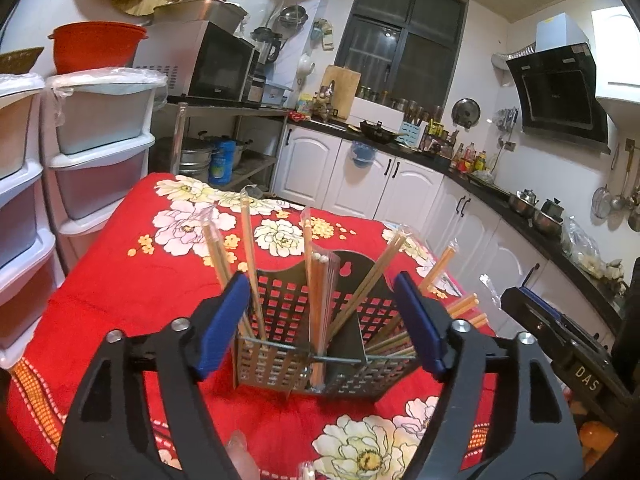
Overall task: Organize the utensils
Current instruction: 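Withdraw both open tools from the caddy down toward the remaining wrapped chopsticks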
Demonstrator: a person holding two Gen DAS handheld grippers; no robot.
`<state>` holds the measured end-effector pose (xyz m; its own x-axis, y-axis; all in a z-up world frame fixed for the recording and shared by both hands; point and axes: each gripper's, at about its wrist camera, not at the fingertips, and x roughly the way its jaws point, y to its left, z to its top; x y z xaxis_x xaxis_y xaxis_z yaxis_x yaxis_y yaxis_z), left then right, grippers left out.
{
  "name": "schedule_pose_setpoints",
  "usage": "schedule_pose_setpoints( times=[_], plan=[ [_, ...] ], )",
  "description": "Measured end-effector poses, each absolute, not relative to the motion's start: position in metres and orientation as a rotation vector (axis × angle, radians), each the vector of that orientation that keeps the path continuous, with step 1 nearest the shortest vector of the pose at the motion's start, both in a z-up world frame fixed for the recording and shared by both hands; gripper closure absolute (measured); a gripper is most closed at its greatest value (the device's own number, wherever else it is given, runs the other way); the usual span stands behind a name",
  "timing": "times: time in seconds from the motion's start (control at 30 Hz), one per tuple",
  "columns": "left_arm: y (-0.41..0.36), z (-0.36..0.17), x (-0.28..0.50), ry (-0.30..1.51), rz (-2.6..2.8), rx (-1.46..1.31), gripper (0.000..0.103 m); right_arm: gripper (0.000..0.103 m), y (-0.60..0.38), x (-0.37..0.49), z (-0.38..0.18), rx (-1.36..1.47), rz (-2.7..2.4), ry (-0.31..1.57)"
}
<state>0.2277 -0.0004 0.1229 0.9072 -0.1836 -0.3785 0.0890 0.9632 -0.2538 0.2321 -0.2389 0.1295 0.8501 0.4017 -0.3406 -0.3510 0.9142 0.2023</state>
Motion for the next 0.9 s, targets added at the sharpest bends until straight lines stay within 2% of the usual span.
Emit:
schedule_pose_setpoints(
  times=[0.1, 0.17, 0.27, 0.37, 0.9],
  plan=[
    [0.001, 0.123, 0.216, 0.408, -0.146, -0.23, 0.028, 0.049, -0.241, 0.224, 0.125, 0.136, 0.404, 0.395],
    [0.001, 0.123, 0.208, 0.409, -0.148, -0.225, 0.019, 0.042, -0.243, 0.218, 0.122, 0.14, 0.412, 0.404],
    [0.003, 0.123, 0.198, 0.408, -0.153, -0.219, 0.018, 0.037, -0.241, 0.213, 0.123, 0.137, 0.42, 0.411],
    [0.003, 0.122, 0.189, 0.413, -0.155, -0.223, 0.012, 0.033, -0.24, 0.206, 0.122, 0.131, 0.422, 0.414],
    [0.023, 0.099, 0.151, 0.465, -0.117, -0.232, 0.012, 0.025, -0.236, 0.181, 0.104, 0.075, 0.421, 0.473]
  ],
)
